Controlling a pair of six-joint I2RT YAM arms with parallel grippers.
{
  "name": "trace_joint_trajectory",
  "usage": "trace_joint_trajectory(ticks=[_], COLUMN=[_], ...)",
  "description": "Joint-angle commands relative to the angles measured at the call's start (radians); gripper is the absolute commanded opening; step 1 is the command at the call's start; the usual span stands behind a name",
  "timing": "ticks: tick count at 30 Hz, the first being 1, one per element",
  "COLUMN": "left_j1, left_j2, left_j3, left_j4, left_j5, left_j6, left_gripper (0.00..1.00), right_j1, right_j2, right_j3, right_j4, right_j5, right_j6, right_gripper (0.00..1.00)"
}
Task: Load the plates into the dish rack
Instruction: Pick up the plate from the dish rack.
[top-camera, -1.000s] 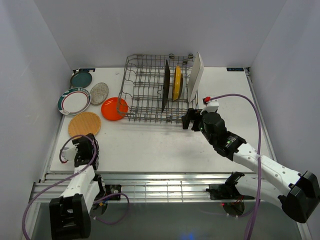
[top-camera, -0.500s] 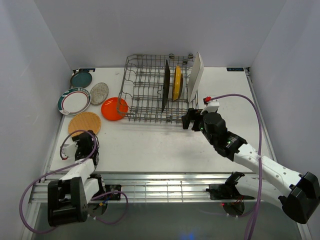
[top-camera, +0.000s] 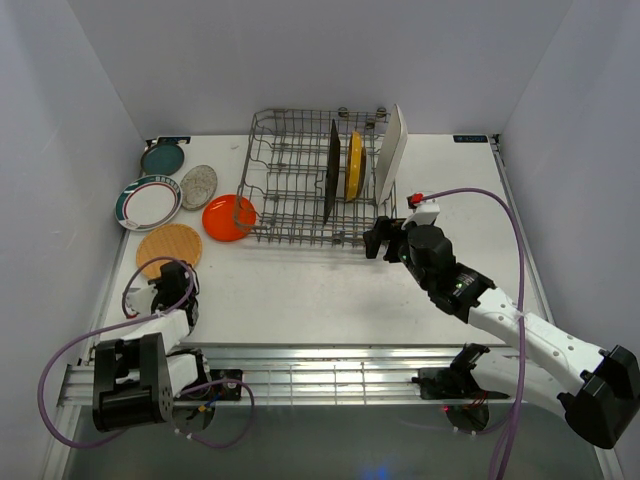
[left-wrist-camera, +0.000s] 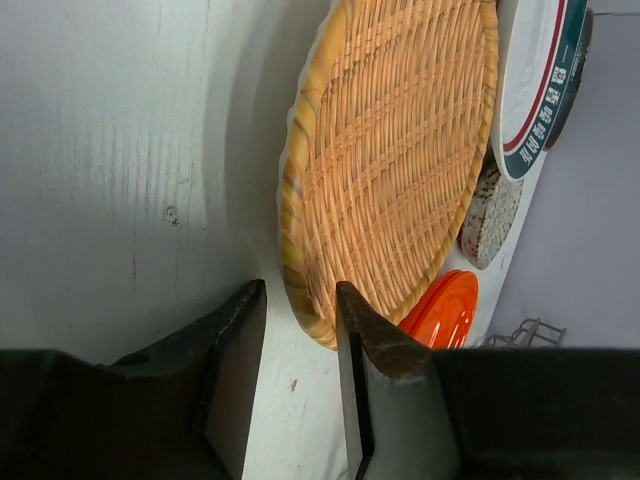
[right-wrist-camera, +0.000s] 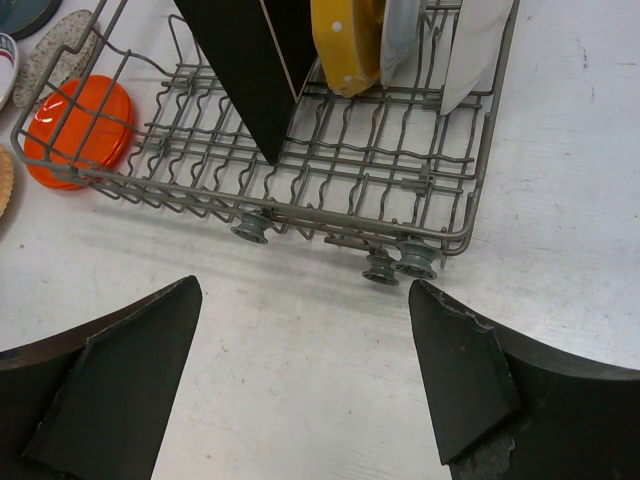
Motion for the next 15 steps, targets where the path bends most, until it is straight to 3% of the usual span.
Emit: trace_joint_trajectory(ticks=[1, 3, 11, 15], left_j1=[0.007, 0.007, 0.007, 0.007], left_j2=[0.018, 0.026, 0.017, 0.003], left_j3=[0.003, 0.006, 0.003, -0.006], left_j4=[-0.057, -0.057, -0.058, -0.058], left_j5=[-0.002, -0.002, 0.004, 0.013], left_j6=[-0.013, -0.011, -0.005, -0.005], left_gripper=[0.42, 0.3, 0.0, 0.0], right_j1=[0.001, 0.001, 0.001, 0.001], right_j2=[-0.022, -0.024, -0.025, -0.022], right_j3=[0.044, 0.043, 0.044, 0.044], right_j4=[0.037, 0.036, 0.036, 0.036], right_j5=[-0.009, -0.007, -0.006, -0.006], right_j6=[-0.002, -0.002, -0.002, -0.002], right_gripper=[0.9, 0.9, 0.9, 0.9])
